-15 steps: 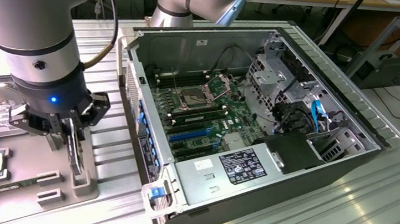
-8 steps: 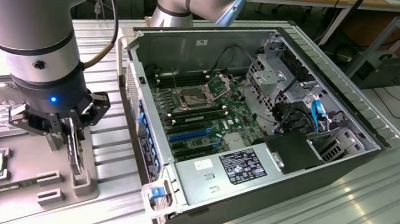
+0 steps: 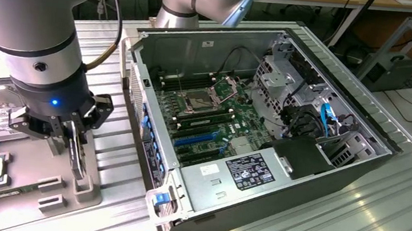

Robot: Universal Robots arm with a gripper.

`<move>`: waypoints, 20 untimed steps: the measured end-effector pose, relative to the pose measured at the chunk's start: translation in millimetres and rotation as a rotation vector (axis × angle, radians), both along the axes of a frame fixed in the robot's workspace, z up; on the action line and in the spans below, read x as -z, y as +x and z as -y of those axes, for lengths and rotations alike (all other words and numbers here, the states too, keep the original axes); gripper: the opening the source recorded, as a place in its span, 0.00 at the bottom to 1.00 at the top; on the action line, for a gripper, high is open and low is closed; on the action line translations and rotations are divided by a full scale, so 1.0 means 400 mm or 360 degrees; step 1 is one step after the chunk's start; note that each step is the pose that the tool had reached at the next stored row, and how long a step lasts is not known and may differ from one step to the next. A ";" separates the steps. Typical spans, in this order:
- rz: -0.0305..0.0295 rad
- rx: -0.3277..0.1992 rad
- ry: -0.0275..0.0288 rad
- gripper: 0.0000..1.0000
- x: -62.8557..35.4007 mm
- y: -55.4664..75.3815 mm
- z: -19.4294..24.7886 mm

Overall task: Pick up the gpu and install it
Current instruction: 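Pick up the gpu and move the gpu toward the slot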

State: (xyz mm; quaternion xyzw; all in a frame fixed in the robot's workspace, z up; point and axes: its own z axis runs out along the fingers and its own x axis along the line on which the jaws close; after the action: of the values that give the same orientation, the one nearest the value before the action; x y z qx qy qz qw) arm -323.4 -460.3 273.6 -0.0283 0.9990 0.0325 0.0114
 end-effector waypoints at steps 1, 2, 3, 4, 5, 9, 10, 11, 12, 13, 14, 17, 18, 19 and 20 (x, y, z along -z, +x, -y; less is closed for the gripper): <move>0.00000 0.0000 0.00017 0.28 0.000 0.000 0.000; -0.00001 0.0000 0.00032 0.28 -0.001 0.000 0.000; -0.00001 0.0000 0.00050 0.28 -0.001 0.000 0.001; -0.00001 0.0000 0.00066 0.28 -0.002 0.000 0.001; -0.00001 0.0000 0.00078 0.28 -0.002 0.000 0.001; 0.00000 0.0000 0.00142 0.28 -0.004 0.000 0.002; 0.00002 0.0000 0.00157 0.28 -0.004 0.000 0.002; 0.00000 0.0000 0.00166 0.28 -0.004 0.000 0.002; -0.00001 0.0000 0.00172 0.28 -0.004 0.000 0.003; -0.00001 0.0000 0.00184 0.28 -0.004 0.000 0.003; 0.00000 0.0000 0.00195 0.28 -0.005 0.000 0.003; -0.00002 0.0000 0.00210 0.28 -0.006 0.000 0.004; -0.00002 0.0000 0.00216 0.28 -0.006 0.000 0.004; 0.00001 0.0000 0.00222 0.28 -0.006 0.000 0.004; 0.00002 0.0000 0.00224 0.28 -0.007 0.000 0.004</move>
State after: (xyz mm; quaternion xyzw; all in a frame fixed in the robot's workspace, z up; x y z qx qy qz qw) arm -323.4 -462.0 276.3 -0.0283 0.9988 0.0395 0.0117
